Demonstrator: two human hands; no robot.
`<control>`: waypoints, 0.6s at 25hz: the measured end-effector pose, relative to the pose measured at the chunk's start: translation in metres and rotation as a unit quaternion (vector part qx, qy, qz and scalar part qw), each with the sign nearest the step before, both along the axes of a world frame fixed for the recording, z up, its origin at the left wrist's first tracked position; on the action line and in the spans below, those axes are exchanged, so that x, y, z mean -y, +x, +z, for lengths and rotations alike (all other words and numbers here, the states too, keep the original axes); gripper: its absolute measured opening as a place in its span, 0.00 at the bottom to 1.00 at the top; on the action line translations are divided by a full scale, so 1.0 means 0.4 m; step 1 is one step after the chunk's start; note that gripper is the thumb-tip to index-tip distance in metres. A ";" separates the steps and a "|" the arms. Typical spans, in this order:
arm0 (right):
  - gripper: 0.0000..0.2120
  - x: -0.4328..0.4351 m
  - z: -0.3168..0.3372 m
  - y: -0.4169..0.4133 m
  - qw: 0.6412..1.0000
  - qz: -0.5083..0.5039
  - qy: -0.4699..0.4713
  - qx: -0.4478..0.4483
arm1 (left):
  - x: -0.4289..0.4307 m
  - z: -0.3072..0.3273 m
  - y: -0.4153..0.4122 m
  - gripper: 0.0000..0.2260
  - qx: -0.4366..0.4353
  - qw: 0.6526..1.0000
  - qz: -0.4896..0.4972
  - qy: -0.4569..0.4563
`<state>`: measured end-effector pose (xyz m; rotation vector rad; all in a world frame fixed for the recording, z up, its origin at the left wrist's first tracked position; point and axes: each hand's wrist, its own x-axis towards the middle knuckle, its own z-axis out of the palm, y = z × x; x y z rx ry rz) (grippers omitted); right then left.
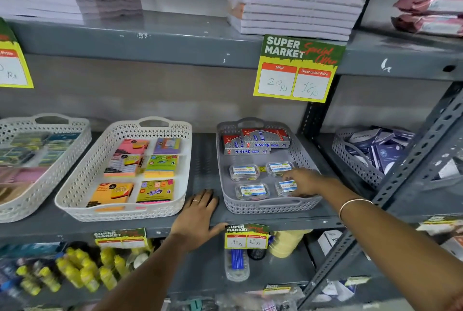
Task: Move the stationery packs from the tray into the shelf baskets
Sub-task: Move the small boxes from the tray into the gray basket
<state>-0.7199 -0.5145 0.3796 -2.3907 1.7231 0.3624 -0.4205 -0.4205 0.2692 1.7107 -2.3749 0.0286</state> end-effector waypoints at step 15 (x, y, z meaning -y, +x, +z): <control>0.23 0.036 0.115 0.329 0.983 0.111 -0.028 0.141 | -0.114 0.087 0.046 0.29 0.023 0.998 -0.053 -0.005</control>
